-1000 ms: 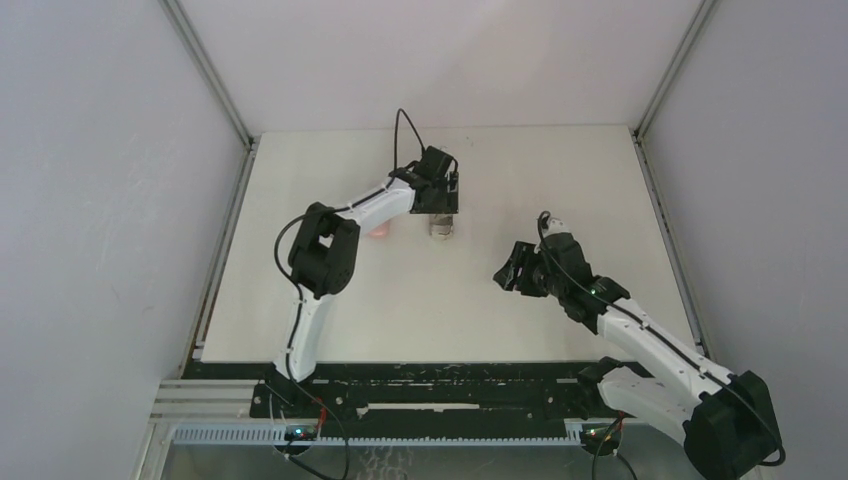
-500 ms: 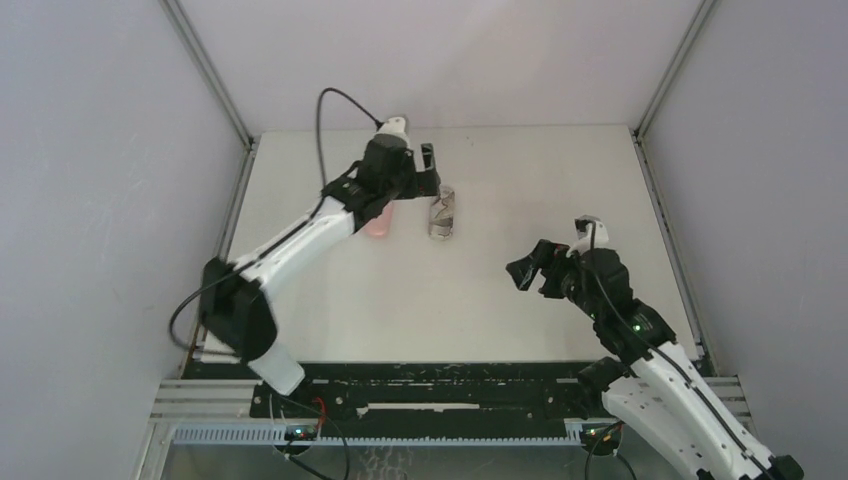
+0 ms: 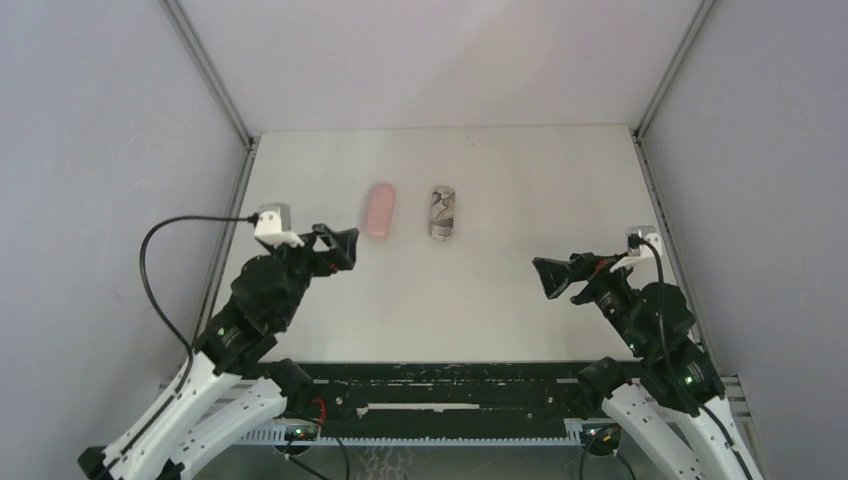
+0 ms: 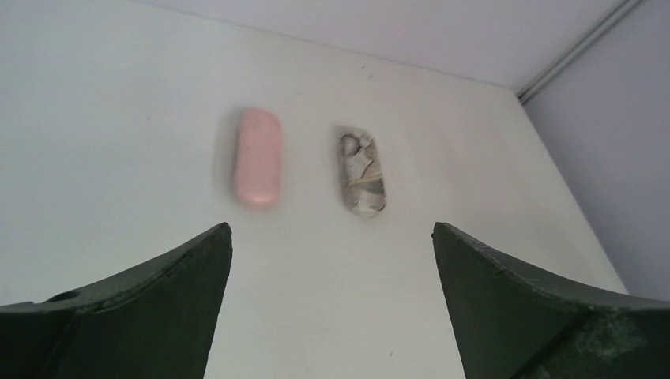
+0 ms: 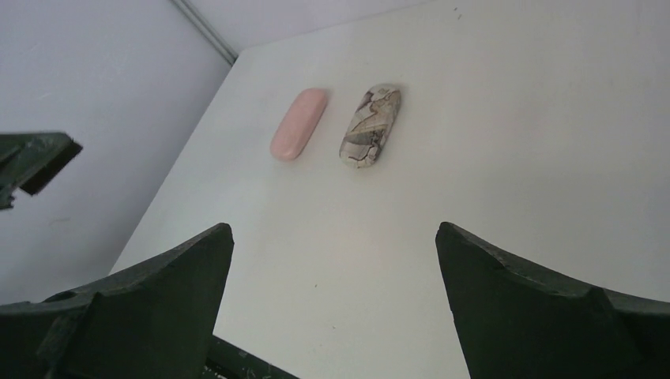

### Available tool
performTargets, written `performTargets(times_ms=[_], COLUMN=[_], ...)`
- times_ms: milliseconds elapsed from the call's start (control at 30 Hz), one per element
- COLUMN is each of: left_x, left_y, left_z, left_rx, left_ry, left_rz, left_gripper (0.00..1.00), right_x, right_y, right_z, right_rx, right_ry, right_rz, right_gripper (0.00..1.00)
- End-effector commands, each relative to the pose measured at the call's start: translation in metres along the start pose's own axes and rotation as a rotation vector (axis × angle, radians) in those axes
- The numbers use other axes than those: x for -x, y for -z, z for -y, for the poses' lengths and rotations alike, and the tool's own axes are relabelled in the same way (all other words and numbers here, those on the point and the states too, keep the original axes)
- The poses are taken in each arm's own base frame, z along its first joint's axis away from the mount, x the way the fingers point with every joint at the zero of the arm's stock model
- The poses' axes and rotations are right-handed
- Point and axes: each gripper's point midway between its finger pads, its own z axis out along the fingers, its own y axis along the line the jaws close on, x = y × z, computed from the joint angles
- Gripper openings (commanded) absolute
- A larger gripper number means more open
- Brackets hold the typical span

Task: Organize the sunglasses
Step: Reset both arms

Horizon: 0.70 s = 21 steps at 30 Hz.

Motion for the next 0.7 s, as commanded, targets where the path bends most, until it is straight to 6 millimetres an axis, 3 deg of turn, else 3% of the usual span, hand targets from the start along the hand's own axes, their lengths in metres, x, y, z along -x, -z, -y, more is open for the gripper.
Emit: performTargets(times_ms=[0, 67, 367, 667], left_x=[-0.041, -0.052, -0.081, -0.077], left_y=[0.024, 0.033, 0.046, 0.047], left_z=[-0.058, -0.071, -0.094, -0.092], left_rx=[0.178, 0.207, 0.238, 0.217], left_ry=[-0.011, 0.018, 0.085, 0.094], left_rz=[-0.047, -0.037, -0.031, 0.002], left_gripper=[1.0, 1.0, 1.0, 1.0], right_x=[0.004, 0.001, -0.026, -0.037], right_y=[0.009, 0.012, 0.006, 0.004], right_z=[0.023, 0.029, 0.041, 0.055], right_rx=[-0.084, -0.103, -0.099, -0.154], right_ry=[0.022, -0.014, -0.014, -0.013], right_rz=[0.088, 0.113, 0.099, 0.085], right_gripper=[1.0, 1.0, 1.0, 1.0])
